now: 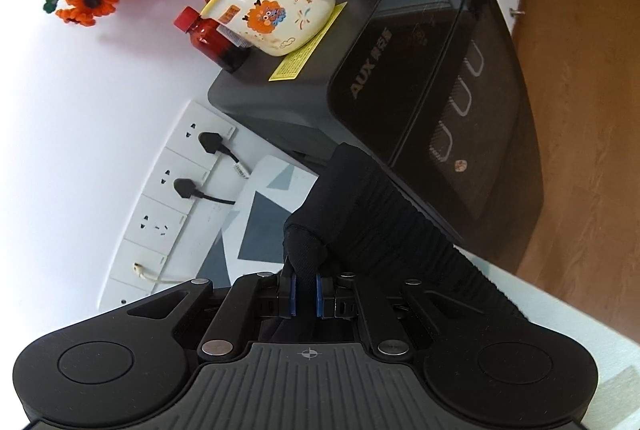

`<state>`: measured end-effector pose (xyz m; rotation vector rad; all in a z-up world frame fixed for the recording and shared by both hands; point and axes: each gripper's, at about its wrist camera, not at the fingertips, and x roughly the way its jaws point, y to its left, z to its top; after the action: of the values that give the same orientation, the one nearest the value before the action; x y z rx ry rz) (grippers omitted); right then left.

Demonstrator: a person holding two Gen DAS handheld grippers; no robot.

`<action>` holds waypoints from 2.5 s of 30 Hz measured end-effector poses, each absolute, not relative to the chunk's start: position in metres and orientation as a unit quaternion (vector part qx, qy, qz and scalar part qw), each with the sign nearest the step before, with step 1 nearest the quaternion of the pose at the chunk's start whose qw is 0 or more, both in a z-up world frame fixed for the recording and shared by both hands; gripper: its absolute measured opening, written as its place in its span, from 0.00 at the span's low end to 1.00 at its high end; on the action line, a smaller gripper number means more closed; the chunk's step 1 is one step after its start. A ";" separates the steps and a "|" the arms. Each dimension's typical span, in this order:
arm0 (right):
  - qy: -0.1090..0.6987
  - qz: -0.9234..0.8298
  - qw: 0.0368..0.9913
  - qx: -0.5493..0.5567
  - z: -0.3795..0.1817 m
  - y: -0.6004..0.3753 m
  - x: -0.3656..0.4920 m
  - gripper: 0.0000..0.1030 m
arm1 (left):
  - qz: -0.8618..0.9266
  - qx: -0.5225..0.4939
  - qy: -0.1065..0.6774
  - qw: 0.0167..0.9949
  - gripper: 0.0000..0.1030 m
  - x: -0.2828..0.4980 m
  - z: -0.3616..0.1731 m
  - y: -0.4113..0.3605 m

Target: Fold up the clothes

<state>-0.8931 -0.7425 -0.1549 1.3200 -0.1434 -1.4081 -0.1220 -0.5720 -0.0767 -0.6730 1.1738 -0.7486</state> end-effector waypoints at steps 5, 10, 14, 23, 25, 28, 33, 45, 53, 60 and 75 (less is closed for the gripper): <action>-0.051 -0.608 0.551 0.569 -0.156 -0.764 -0.882 0.07 | -0.327 -0.291 0.552 0.709 0.04 -0.104 -0.096 -0.614; -0.041 -0.626 0.522 0.578 -0.165 -0.793 -0.866 0.07 | -0.317 -0.279 0.566 0.709 0.04 -0.091 -0.111 -0.654; -0.024 -0.645 0.504 0.574 -0.175 -0.817 -0.852 0.08 | -0.309 -0.266 0.576 0.708 0.05 -0.081 -0.131 -0.688; 0.091 -0.658 0.526 0.531 -0.177 -0.836 -0.810 0.56 | -0.333 -0.178 0.645 0.664 0.42 -0.089 -0.184 -0.729; 0.121 -0.641 0.556 0.515 -0.166 -0.831 -0.794 0.56 | -0.349 -0.152 0.648 0.659 0.47 -0.099 -0.185 -0.730; 0.139 -0.603 0.589 0.520 -0.160 -0.835 -0.771 0.57 | -0.363 -0.144 0.661 0.640 0.48 -0.110 -0.189 -0.734; 0.156 -0.553 0.588 0.569 -0.174 -0.855 -0.737 0.65 | -0.387 -0.128 0.666 0.625 0.50 -0.135 -0.190 -0.757; 0.141 -0.578 0.513 0.619 -0.203 -0.858 -0.736 0.03 | -0.371 -0.099 0.671 0.635 0.09 -0.152 -0.204 -0.783; 0.050 -0.565 0.558 0.606 -0.179 -0.837 -0.750 0.01 | -0.379 -0.115 0.651 0.648 0.03 -0.158 -0.190 -0.763; 0.007 -0.559 0.585 0.587 -0.152 -0.845 -0.752 0.01 | -0.396 -0.160 0.623 0.655 0.02 -0.158 -0.160 -0.753; 0.034 -0.567 0.596 0.568 -0.193 -0.867 -0.727 0.59 | -0.394 -0.106 0.627 0.663 0.29 -0.161 -0.189 -0.785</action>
<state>-0.7274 -0.8667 -0.1933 1.3177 0.0789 -1.3157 -0.1606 -0.7848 -0.1892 -0.2402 1.4179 -0.8903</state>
